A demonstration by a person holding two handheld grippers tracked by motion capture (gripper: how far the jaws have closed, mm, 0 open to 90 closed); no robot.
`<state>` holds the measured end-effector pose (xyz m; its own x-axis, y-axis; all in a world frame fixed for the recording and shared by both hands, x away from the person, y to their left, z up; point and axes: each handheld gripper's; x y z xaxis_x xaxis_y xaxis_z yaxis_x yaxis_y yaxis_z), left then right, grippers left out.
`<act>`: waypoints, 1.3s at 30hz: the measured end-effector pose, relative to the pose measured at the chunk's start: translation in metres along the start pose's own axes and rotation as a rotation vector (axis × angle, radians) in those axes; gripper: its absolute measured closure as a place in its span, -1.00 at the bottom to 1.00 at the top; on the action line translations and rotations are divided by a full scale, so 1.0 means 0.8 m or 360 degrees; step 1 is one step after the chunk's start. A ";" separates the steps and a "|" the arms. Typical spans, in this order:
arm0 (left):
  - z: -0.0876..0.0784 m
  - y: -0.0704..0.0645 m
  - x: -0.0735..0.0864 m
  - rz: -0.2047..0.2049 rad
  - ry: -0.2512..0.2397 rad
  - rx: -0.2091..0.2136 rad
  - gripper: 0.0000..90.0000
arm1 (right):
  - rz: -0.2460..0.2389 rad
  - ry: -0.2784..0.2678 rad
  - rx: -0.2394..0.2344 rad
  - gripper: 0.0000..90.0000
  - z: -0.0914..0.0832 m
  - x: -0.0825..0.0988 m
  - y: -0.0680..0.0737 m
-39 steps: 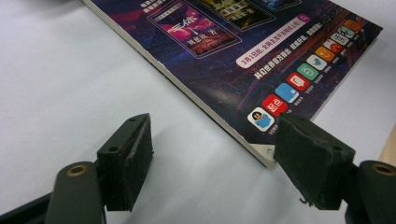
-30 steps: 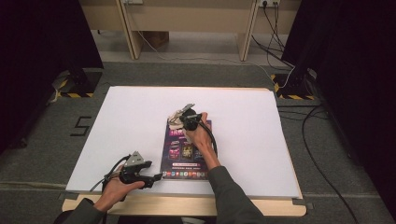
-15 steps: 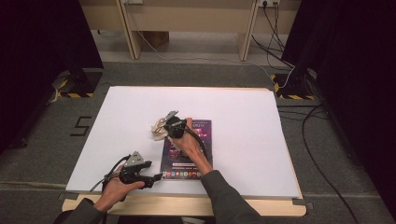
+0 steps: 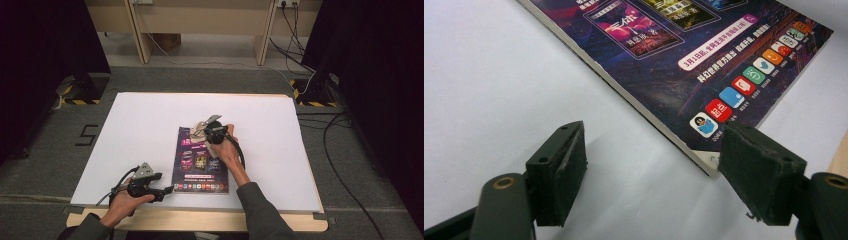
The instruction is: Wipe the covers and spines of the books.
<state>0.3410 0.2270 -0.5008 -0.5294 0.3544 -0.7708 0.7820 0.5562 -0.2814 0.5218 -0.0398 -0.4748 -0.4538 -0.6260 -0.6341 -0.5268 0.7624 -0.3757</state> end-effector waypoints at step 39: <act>-0.002 0.002 0.001 -0.0017 -0.0010 -0.0001 -0.48 | -0.0045 -0.0082 -0.0051 0.69 -0.018 0.010 0.026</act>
Point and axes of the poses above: each handheld gripper's, and its own axes: z roughly forward along the jaws, x roughly out of its underside, y roughly to its left, and after that the axes turned 13 degrees about x, right-handed
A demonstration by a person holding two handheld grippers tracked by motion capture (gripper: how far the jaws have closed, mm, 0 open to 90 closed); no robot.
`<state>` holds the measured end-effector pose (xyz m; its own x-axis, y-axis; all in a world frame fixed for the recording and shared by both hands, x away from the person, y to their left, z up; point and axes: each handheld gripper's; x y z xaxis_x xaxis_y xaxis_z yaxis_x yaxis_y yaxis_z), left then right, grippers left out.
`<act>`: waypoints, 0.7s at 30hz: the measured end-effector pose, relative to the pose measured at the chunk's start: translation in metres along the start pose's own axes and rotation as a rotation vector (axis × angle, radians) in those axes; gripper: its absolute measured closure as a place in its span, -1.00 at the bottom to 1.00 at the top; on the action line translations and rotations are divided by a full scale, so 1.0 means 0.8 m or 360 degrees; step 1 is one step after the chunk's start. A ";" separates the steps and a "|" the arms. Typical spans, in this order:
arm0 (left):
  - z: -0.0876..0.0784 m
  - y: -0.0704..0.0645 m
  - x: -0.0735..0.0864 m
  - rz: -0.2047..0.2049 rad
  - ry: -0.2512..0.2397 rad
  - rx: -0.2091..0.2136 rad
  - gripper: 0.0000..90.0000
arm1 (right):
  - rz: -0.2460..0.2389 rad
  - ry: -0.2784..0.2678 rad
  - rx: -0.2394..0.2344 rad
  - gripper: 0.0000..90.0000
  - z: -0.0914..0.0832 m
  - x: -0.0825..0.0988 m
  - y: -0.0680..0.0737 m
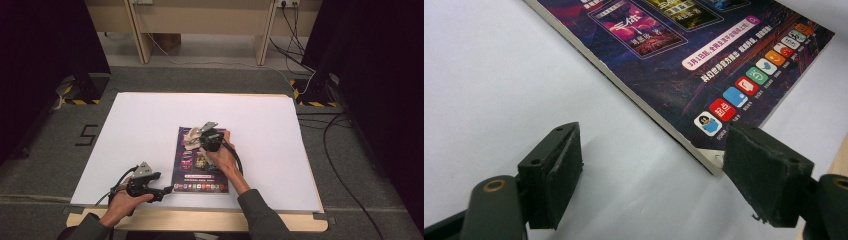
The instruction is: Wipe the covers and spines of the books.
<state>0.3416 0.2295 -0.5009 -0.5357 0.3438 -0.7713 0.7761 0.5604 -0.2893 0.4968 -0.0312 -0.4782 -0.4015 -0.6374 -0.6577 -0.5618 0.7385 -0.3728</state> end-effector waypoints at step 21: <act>-0.003 -0.003 0.003 0.0013 0.0023 -0.0011 -0.55 | 0.0111 0.0036 0.0114 0.69 -0.015 0.042 -0.046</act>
Point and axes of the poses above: each handheld gripper's, and its own axes: z roughly forward along the jaws, x roughly out of its underside, y roughly to its left, and after that the axes turned 13 degrees about x, right-handed
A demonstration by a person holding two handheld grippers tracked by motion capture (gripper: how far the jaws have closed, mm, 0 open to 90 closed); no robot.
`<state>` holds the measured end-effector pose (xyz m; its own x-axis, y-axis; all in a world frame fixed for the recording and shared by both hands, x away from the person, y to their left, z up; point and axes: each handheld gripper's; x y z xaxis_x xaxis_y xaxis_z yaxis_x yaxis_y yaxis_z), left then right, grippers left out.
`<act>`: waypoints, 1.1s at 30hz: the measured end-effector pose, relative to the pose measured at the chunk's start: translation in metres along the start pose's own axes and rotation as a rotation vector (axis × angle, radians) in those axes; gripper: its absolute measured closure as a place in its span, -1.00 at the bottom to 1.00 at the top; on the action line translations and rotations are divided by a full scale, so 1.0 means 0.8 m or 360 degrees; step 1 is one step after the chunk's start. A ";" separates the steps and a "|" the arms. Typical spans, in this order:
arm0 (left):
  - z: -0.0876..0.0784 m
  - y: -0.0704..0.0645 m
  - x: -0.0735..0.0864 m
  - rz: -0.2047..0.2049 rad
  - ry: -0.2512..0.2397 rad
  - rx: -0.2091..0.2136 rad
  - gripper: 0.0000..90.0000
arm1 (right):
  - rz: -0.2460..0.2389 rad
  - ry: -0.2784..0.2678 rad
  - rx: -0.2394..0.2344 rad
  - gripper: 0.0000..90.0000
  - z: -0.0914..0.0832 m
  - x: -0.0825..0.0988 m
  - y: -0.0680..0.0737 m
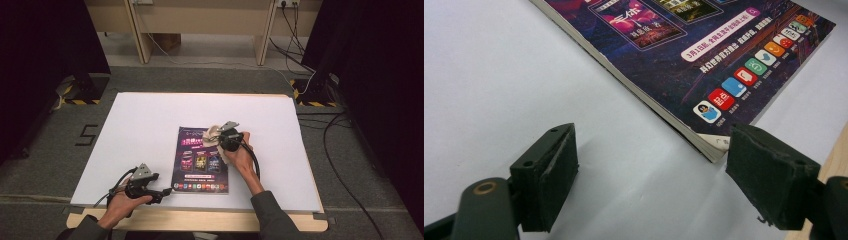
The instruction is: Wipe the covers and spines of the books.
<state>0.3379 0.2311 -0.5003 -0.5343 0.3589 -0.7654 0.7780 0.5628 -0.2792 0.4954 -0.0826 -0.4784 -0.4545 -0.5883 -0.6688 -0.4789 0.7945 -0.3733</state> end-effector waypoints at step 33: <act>-0.019 0.017 -0.006 -0.0058 -0.0023 -0.0141 -0.59 | -0.0171 -0.0069 -0.0205 0.68 -0.020 -0.021 0.070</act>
Point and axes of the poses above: each handheld gripper's, and its own axes: z roughly forward along the jaws, x roughly out of its underside, y roughly to its left, and after that the axes turned 13 degrees about x, right-handed
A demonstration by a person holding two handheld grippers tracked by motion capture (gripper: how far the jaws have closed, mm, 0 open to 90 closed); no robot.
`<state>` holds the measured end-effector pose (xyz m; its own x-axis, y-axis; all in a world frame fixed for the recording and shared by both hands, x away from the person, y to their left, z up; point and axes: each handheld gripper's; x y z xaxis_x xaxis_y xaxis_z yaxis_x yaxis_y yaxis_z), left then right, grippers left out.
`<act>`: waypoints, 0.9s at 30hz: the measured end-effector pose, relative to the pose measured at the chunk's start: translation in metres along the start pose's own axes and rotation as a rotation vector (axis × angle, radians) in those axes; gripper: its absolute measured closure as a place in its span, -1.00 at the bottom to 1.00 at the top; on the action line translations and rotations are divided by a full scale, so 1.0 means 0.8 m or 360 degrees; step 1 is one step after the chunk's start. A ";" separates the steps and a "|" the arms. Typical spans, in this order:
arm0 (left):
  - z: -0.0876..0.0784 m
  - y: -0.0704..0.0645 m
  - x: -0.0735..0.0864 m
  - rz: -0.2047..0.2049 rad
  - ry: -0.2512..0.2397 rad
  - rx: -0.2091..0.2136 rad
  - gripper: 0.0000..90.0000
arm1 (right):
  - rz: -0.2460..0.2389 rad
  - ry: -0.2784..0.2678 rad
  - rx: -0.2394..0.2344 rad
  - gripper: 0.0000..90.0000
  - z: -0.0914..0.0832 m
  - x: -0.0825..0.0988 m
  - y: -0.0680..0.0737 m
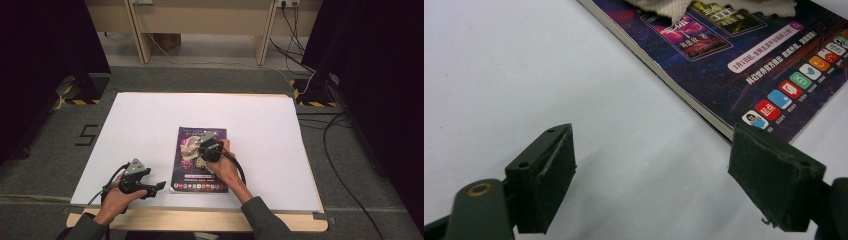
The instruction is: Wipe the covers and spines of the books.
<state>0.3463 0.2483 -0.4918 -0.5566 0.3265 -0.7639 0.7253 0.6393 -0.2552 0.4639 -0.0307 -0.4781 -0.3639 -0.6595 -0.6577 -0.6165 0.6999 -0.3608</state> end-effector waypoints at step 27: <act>0.000 0.002 0.000 -0.0017 0.0022 -0.0023 -0.59 | -0.0197 -0.0077 -0.0168 0.68 -0.019 -0.022 0.076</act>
<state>0.3475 0.2497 -0.4923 -0.5699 0.3293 -0.7528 0.7136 0.6526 -0.2547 0.4222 0.0197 -0.4783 -0.2482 -0.7232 -0.6445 -0.7253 0.5797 -0.3712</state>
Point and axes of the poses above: each handheld gripper's, and its own axes: z roughly forward along the jaws, x roughly out of its underside, y roughly to its left, and after that the axes turned 13 degrees about x, right-handed
